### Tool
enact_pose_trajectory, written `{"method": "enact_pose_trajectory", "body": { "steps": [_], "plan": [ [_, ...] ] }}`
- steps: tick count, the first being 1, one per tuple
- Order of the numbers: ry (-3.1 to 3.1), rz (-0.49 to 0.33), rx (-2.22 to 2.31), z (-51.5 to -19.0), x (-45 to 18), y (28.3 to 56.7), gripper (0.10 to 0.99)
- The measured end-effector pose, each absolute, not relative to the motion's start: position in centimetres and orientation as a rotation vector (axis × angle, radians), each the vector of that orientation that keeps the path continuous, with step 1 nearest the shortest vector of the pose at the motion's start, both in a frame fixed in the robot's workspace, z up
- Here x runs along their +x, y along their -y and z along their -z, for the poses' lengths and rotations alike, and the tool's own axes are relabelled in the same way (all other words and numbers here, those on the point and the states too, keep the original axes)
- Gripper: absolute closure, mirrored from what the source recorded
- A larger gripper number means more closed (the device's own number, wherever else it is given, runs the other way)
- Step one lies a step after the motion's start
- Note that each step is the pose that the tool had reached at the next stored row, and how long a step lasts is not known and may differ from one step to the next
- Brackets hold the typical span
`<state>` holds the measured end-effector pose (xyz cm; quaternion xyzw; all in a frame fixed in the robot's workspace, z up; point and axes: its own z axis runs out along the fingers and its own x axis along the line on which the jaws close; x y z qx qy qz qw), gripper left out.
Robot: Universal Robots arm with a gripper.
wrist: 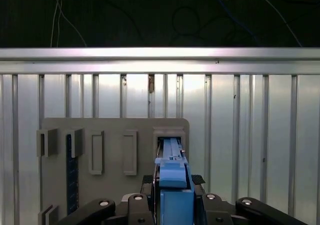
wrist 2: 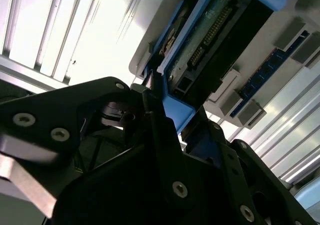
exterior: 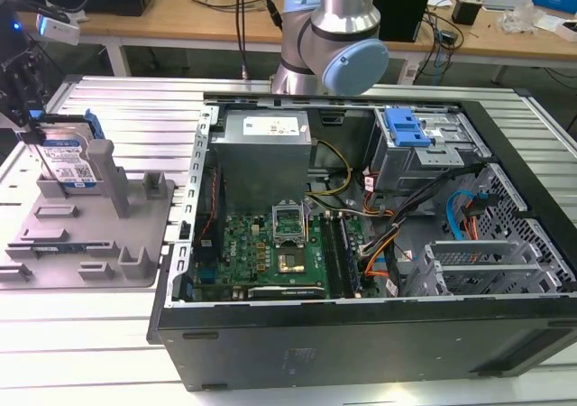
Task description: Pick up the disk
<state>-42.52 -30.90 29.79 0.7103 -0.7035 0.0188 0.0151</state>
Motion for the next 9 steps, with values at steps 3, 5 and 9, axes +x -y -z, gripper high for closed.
{"method": "enact_pose_trajectory", "body": {
  "steps": [3, 5, 9],
  "plan": [
    [2.189, -0.058, 2.210, -29.73, -42.52, 30.89, 0.694],
    [2.189, -0.058, 2.210, -29.70, -42.52, 30.89, 0.710],
    [2.189, -0.058, 2.210, -29.66, -42.52, 30.89, 0.718]
  ]
}}
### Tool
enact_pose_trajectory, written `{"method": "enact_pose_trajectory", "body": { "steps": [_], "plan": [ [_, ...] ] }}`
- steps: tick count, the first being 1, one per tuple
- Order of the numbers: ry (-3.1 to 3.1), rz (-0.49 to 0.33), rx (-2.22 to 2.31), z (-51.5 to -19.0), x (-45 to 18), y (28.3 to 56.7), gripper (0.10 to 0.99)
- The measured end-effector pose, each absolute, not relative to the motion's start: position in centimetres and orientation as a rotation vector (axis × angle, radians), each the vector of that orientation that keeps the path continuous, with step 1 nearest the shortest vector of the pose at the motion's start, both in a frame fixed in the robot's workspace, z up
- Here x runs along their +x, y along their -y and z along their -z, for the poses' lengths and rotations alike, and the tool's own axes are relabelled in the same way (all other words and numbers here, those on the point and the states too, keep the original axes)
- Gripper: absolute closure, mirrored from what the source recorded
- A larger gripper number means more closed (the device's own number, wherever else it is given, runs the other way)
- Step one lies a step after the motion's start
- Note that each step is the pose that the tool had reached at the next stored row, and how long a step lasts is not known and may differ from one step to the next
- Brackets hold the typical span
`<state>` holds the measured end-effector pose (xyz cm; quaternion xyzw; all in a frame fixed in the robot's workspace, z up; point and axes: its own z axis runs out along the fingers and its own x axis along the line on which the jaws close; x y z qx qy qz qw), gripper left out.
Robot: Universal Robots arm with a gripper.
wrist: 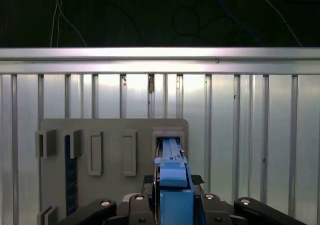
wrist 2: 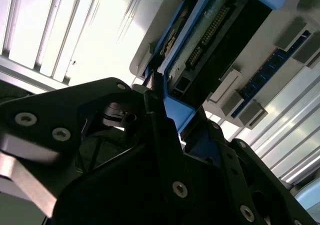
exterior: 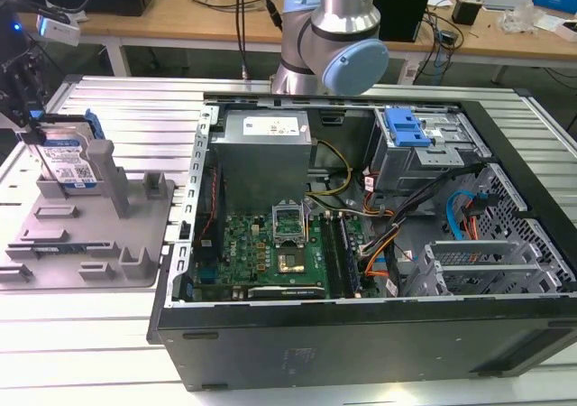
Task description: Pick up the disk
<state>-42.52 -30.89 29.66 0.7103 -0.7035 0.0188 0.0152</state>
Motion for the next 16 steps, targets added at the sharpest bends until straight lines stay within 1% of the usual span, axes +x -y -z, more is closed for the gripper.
{"method": "enact_pose_trajectory", "body": {
  "steps": [16],
  "plan": [
    [2.192, -0.052, 2.213, -29.69, -42.57, 31.04, 0.718]
  ]
}}
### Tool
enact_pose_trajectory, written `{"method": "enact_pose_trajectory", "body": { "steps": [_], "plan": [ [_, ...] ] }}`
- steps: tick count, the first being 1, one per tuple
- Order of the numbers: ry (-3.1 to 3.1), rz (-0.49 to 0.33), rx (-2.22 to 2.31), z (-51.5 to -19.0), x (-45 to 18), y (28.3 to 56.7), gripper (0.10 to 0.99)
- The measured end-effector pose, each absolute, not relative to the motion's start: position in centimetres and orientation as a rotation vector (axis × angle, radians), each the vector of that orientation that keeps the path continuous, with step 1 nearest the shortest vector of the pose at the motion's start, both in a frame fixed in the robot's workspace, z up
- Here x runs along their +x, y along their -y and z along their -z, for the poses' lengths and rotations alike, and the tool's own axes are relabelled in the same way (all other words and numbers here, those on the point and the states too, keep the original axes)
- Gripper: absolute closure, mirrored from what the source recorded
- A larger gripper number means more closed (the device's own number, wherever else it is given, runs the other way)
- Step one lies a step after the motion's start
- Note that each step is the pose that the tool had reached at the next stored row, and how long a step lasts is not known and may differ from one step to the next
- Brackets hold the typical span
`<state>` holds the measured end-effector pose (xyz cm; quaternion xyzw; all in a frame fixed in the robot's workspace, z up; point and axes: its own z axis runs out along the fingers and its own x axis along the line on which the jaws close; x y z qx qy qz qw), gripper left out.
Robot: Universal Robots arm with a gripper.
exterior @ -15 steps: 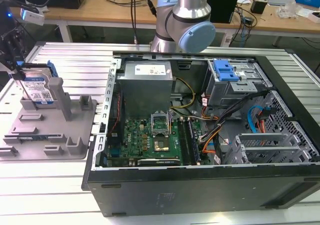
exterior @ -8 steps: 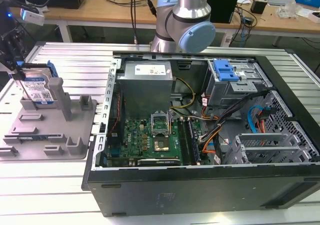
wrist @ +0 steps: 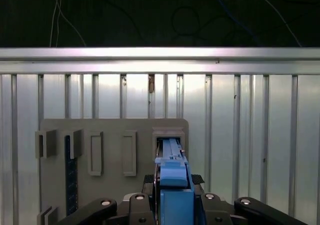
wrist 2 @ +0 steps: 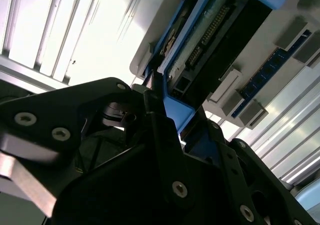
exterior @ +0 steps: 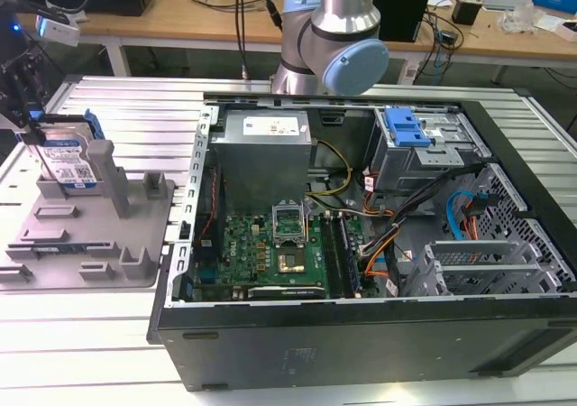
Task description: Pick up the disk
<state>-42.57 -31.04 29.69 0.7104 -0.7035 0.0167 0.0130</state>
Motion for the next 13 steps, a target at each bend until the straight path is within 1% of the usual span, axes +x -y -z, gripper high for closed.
{"method": "enact_pose_trajectory", "body": {
  "steps": [13],
  "plan": [
    [2.193, -0.050, 2.214, -32.1, -42.6, 31.1, 0.718]
  ]
}}
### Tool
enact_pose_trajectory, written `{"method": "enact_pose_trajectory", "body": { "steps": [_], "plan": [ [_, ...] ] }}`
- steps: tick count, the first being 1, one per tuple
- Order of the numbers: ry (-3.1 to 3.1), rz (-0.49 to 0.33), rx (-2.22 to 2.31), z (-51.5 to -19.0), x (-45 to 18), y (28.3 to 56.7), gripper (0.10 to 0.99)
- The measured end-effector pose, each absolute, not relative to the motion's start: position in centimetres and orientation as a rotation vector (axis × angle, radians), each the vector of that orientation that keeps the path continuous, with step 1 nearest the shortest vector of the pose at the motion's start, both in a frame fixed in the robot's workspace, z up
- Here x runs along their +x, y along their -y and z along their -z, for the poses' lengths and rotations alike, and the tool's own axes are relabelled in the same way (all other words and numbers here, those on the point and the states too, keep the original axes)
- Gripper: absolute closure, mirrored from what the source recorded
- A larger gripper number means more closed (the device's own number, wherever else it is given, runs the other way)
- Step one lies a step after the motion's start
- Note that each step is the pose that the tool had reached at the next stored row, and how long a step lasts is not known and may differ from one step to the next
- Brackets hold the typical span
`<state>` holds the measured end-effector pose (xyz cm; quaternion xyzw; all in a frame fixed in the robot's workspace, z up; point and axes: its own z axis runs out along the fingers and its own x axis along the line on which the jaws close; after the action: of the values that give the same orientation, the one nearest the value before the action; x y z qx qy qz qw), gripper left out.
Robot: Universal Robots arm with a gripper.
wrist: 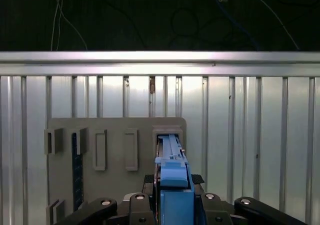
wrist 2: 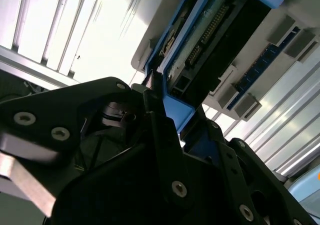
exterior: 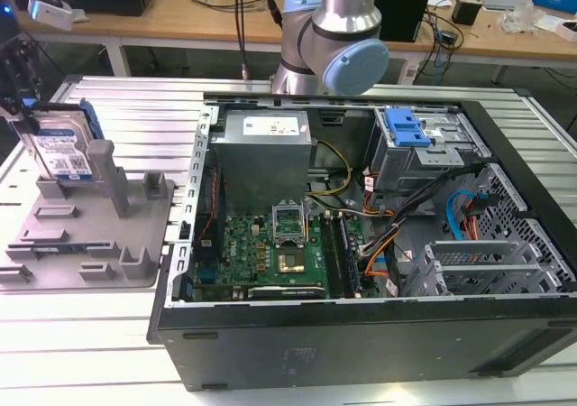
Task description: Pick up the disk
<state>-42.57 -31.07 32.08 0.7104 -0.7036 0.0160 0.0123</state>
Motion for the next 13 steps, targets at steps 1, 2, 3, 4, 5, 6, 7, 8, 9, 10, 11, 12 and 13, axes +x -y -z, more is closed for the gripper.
{"method": "enact_pose_trajectory", "body": {
  "steps": [1, 2, 3, 4, 5, 6, 7, 8, 9, 10, 11, 12, 13],
  "plan": [
    [2.193, -0.050, 2.214, -32.4, -42.6, 31.1, 0.718],
    [2.193, -0.050, 2.214, -32.6, -42.6, 31.1, 0.718],
    [2.193, -0.050, 2.214, -33.1, -42.6, 31.1, 0.718],
    [2.193, -0.050, 2.214, -33.5, -42.6, 31.1, 0.718],
    [2.193, -0.050, 2.214, -33.9, -42.6, 31.1, 0.718],
    [2.193, -0.050, 2.214, -34.3, -42.6, 31.1, 0.718],
    [2.193, -0.050, 2.214, -34.6, -42.6, 31.1, 0.718],
    [2.193, -0.050, 2.214, -35.1, -42.6, 31.1, 0.718],
    [2.193, -0.050, 2.214, -35.5, -42.6, 31.1, 0.718],
    [2.193, -0.050, 2.214, -36.0, -42.6, 31.1, 0.718],
    [2.193, -0.050, 2.214, -36.9, -42.6, 31.1, 0.718],
    [2.193, -0.050, 2.214, -37.8, -42.6, 31.1, 0.718],
    [2.193, -0.050, 2.214, -38.3, -42.6, 31.1, 0.718]
  ]
}}
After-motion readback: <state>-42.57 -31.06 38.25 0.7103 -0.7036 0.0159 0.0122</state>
